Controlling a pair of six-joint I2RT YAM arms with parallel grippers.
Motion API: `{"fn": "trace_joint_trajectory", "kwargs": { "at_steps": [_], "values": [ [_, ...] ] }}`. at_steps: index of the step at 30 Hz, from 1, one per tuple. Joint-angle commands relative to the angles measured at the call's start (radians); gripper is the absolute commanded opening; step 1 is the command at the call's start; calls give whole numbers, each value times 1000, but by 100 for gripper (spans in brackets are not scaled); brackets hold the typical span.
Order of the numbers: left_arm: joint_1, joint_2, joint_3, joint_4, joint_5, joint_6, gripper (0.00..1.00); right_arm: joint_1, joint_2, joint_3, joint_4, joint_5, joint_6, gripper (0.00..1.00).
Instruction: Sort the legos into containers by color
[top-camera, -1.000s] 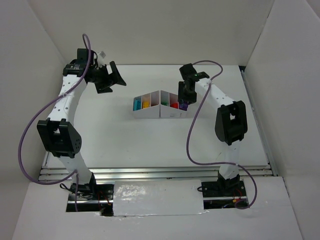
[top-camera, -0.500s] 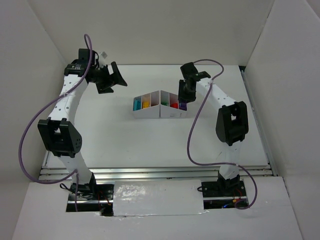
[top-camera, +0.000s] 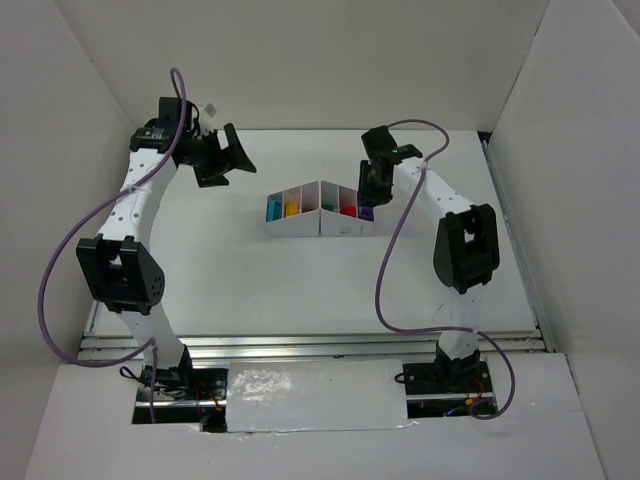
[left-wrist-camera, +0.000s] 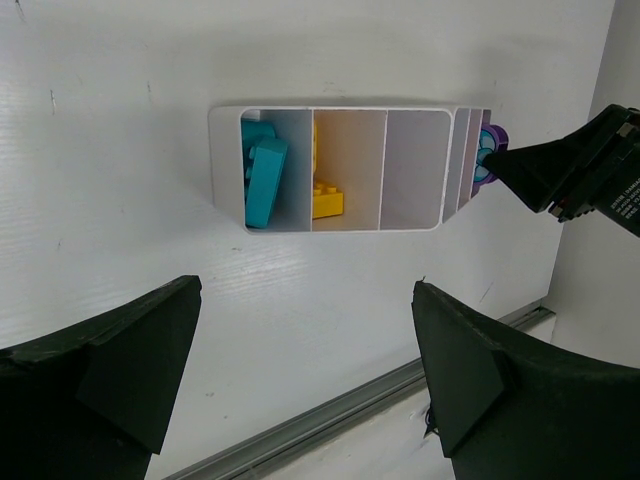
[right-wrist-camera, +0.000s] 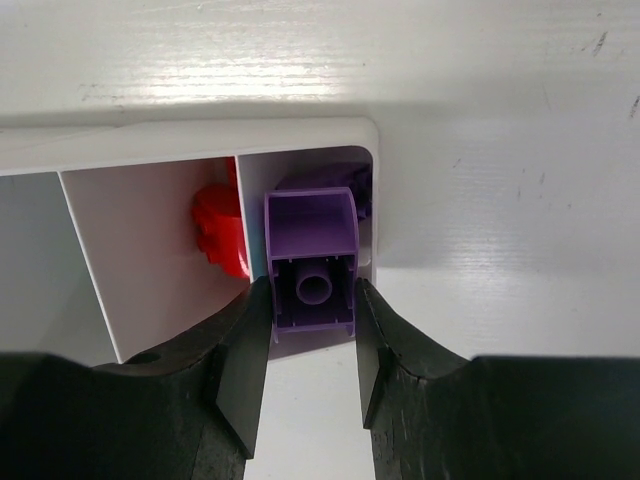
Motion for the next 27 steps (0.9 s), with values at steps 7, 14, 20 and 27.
{"fn": "trace_joint_trajectory", "kwargs": {
  "at_steps": [7, 14, 20, 27],
  "values": [
    [-15, 29, 50, 14, 25, 30, 100, 12, -74, -7, 13, 101, -5, 6],
    [-20, 29, 51, 14, 21, 35, 100, 12, -33, 9, 7, 96, -28, 8],
    [-20, 25, 50, 11, 18, 36, 100, 30, 2, 38, -8, 112, -40, 13],
    [-20, 32, 53, 13, 27, 36, 100, 50, 5, 35, -8, 187, -43, 14]
  ]
}}
